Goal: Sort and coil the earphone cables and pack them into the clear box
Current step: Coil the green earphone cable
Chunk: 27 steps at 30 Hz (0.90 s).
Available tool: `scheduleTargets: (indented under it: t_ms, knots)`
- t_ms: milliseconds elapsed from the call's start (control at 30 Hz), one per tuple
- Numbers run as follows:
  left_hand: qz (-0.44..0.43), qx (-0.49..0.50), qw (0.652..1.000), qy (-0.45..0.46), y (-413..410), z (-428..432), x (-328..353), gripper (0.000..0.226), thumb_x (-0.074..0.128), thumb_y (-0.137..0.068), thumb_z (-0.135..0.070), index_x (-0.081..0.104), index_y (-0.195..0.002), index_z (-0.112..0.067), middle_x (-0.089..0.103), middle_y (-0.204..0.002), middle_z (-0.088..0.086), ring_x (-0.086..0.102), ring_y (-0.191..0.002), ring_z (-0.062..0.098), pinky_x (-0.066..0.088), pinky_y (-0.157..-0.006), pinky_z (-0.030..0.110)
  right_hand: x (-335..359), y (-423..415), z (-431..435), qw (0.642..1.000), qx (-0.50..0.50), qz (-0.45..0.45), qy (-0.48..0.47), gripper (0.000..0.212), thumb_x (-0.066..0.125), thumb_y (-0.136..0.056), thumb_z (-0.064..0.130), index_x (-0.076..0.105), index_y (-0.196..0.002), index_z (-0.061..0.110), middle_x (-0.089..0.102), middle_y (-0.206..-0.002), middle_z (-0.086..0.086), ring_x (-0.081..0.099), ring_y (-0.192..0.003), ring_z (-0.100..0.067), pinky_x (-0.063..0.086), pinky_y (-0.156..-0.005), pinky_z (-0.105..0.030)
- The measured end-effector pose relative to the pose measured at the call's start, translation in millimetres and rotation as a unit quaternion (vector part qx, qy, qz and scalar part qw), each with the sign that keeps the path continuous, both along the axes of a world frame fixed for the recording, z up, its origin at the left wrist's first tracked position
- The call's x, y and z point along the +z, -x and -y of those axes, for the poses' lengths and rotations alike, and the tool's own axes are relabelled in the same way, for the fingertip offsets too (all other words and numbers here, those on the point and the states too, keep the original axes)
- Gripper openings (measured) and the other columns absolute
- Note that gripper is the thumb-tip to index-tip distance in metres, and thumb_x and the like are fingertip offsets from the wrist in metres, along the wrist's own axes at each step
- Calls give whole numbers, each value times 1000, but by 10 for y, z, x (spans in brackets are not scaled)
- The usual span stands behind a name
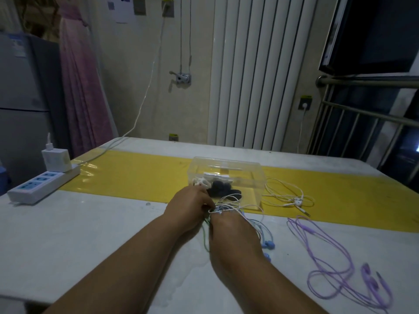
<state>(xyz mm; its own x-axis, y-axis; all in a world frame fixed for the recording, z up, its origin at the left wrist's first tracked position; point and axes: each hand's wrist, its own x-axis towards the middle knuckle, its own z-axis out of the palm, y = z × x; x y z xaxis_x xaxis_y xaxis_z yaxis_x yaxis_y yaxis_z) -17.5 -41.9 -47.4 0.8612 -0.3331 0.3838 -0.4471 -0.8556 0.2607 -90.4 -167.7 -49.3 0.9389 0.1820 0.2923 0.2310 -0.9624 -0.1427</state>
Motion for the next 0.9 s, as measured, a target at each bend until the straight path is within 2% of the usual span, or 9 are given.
scheduleTargets:
  t_ms: [167, 300, 400, 533, 633, 700, 767, 833, 900]
  knots:
    - [1, 44, 999, 9, 34, -49, -46, 24, 73, -78, -21, 76, -99, -33, 51, -121, -11, 52, -108, 10, 35, -76, 16, -1, 53, -52, 999, 30, -14, -34, 24, 50, -88, 12, 62, -109, 17, 56, -104, -3, 59, -94, -24, 37, -68, -33]
    - [-67, 42, 996, 34, 18, -80, 35, 26, 69, -81, -18, 75, -100, -35, 64, -113, -4, 58, -99, 16, 34, -69, 20, 65, 76, -59, 997, 50, -14, -53, 25, 53, -87, 12, 59, -111, 17, 51, -110, -4, 57, -97, -25, 35, -69, -32]
    - [-102, 45, 991, 70, -12, -121, 60, 33, 62, -82, -8, 76, -101, -31, 70, -108, -3, 59, -90, 11, 34, -66, 15, 138, 57, -75, 996, 67, -27, -52, 25, 52, -88, 15, 58, -112, 17, 51, -110, -4, 56, -100, -25, 32, -69, -30]
    - [-125, 53, 985, 103, -25, -147, 122, 35, 57, -84, -3, 75, -104, -25, 71, -107, -2, 56, -85, 7, 37, -69, 15, 258, -28, -100, 993, 89, -31, -66, 20, 48, -90, 13, 64, -102, 15, 56, -101, -5, 55, -87, -23, 30, -55, -28]
    - [-118, 53, 982, 136, 17, -189, 193, 33, 57, -83, 0, 77, -99, -21, 72, -94, 2, 61, -79, 10, 44, -69, 23, 365, -87, -85, 992, 95, -21, -83, 23, 50, -91, 14, 68, -104, 16, 61, -106, -4, 58, -93, -22, 42, -69, -30]
    - [-113, 54, 973, 192, 58, -235, 225, 24, 62, -82, -2, 78, -90, -19, 68, -76, -6, 58, -67, -1, 41, -60, 13, 430, -118, -67, 990, 92, -17, -110, 24, 51, -89, 15, 71, -103, 18, 65, -109, -3, 59, -97, -21, 47, -77, -29]
    - [-108, 80, 964, 231, 82, -281, 242, 16, 68, -82, -8, 75, -80, -23, 61, -68, -12, 54, -63, 0, 38, -57, 14, 483, -136, -40, 987, 82, -20, -134, 25, 52, -88, 17, 72, -103, 20, 67, -108, -2, 60, -99, -19, 47, -77, -26]
    - [-105, 133, 965, 201, 100, -338, 264, 6, 72, -81, -21, 71, -75, -23, 62, -69, -6, 57, -69, 13, 42, -60, 23, 519, -140, -13, 987, 75, -24, -143, 25, 52, -89, 17, 73, -103, 20, 68, -106, -1, 61, -97, -19, 48, -76, -26]
    - [-135, 190, 965, 118, 139, -375, 311, 21, 70, -82, -34, 68, -75, -15, 64, -66, 1, 59, -64, 19, 48, -61, 28, 546, -141, -6, 986, 75, -23, -145, 25, 53, -89, 16, 74, -102, 18, 70, -103, -2, 62, -96, -19, 52, -78, -29]
